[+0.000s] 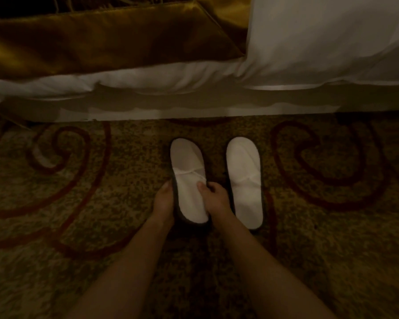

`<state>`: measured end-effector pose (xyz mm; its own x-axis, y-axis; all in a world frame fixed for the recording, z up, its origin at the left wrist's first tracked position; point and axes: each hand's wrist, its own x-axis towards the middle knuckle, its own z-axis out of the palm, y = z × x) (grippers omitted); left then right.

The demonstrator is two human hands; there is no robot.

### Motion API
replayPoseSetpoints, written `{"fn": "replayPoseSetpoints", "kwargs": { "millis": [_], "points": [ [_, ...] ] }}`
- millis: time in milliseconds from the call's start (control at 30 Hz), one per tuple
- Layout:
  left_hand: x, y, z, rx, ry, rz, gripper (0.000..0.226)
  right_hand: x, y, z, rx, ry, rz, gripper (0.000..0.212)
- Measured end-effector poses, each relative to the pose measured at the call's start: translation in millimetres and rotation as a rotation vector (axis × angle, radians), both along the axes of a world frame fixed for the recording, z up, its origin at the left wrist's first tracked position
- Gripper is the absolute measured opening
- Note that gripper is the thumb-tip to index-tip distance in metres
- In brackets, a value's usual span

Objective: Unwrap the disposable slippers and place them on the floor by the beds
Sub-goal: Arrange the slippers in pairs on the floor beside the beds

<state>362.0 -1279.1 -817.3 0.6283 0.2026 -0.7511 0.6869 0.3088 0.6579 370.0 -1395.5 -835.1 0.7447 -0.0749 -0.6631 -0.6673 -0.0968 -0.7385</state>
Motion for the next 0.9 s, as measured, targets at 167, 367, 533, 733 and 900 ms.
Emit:
{"fn": "replayPoseSetpoints", "kwargs": {
  "millis": [167,367,533,733,900],
  "points": [
    [9,24,-12,-0.086,0.037,0.008,0.062,-2,-4,-2,-0.039,-0.132,0.121,0.038],
    [18,50,-29,-0.021,0.069,0.183,0.052,0,-7,-11,-0.222,-0.139,0.311,0.047],
    [15,51,-36,-0.217,0.061,0.437,0.051,-8,-17,-20,-0.149,0.042,-0.009,0.053],
    [9,78,-27,-0.15,0.059,0.399,0.054,8,-24,-17,-0.279,-0.005,-0.012,0.04],
    [-1,135,-21,-0.204,0.029,0.137,0.042,26,-26,-11,-0.336,-0.072,0.006,0.042]
  ]
}}
